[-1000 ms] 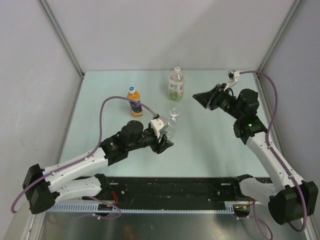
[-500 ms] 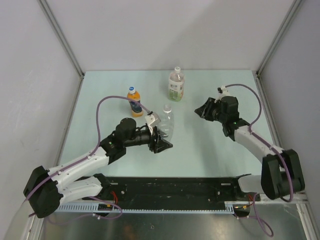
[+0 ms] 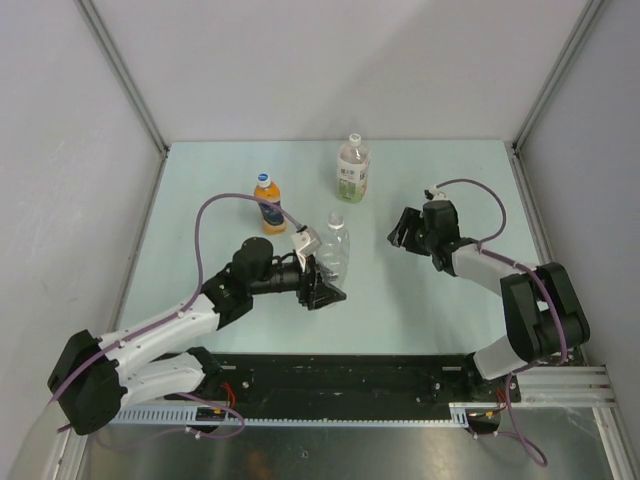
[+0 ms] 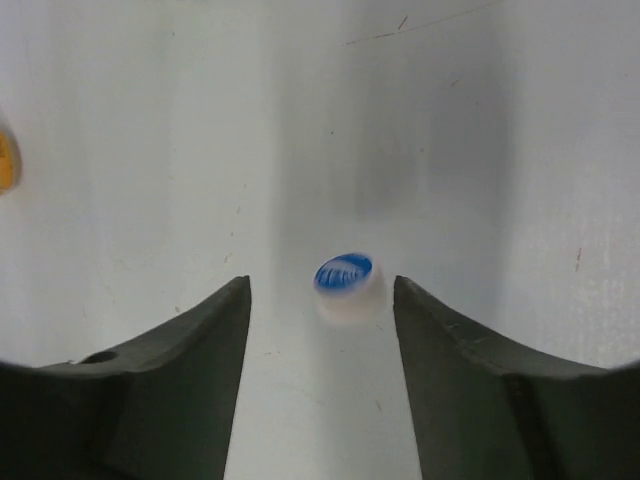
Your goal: Unscrew the bottle caps
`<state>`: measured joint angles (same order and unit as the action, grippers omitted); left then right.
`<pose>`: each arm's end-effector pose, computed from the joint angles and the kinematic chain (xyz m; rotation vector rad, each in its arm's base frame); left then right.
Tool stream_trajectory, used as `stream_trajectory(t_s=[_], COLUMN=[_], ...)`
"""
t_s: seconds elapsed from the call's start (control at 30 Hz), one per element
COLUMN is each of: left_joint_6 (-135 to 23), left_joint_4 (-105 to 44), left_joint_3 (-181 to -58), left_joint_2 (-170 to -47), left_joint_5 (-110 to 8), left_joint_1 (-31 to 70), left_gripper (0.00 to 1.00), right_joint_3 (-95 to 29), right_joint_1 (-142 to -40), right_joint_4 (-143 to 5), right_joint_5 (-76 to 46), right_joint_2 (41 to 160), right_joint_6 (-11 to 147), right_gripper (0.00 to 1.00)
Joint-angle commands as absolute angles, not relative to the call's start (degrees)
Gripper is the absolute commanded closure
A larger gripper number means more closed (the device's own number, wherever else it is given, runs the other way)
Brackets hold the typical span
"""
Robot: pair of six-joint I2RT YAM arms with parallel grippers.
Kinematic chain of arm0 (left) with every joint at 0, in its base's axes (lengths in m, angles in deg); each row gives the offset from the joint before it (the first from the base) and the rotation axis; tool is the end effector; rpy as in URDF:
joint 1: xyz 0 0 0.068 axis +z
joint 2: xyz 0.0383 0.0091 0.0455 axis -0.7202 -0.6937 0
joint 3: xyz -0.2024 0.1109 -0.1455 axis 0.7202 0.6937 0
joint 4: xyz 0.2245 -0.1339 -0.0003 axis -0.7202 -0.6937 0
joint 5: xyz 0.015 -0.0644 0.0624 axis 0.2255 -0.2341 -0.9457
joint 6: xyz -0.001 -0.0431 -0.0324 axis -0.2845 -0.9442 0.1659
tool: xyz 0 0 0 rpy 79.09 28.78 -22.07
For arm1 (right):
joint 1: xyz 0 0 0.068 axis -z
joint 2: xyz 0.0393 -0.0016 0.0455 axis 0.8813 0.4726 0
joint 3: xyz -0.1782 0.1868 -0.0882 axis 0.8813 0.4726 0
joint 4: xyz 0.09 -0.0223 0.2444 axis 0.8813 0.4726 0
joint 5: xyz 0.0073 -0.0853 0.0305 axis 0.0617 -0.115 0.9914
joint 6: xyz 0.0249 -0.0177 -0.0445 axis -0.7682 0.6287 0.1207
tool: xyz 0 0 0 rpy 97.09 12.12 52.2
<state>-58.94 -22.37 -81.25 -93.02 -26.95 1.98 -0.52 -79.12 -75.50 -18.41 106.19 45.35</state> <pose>0.1545 -0.1762 0.2622 0.9049 1.7573 -1.2117 0.2950 0.0946 0.1842 0.2050 2.2686 0.5168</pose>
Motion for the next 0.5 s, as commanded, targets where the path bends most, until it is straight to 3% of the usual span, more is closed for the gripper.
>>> stream_trajectory(t_s=[0.0,0.23,0.47], left_joint_6=[-59.79,-59.62,-58.99], left_joint_4=[-19.81,-19.92,-20.76], left_joint_3=[-80.64,-79.83,-79.97], left_joint_2=[-92.67,-92.06,-90.83], left_joint_5=[-26.13,-27.17,-28.29], left_joint_1=[2.46,2.41,2.47], left_gripper=[1.0,1.0,1.0], right_joint_3=[-0.58,-0.54,-0.58], right_joint_1=[-80.57,-81.15,-82.33], right_joint_4=[-75.69,-73.92,-73.67], right_joint_5=[-23.11,-24.87,-20.41], right_joint_2=[103.89,100.56,92.33], right_joint_6=[46.44,46.41,46.77], right_gripper=[0.3,0.03,0.01])
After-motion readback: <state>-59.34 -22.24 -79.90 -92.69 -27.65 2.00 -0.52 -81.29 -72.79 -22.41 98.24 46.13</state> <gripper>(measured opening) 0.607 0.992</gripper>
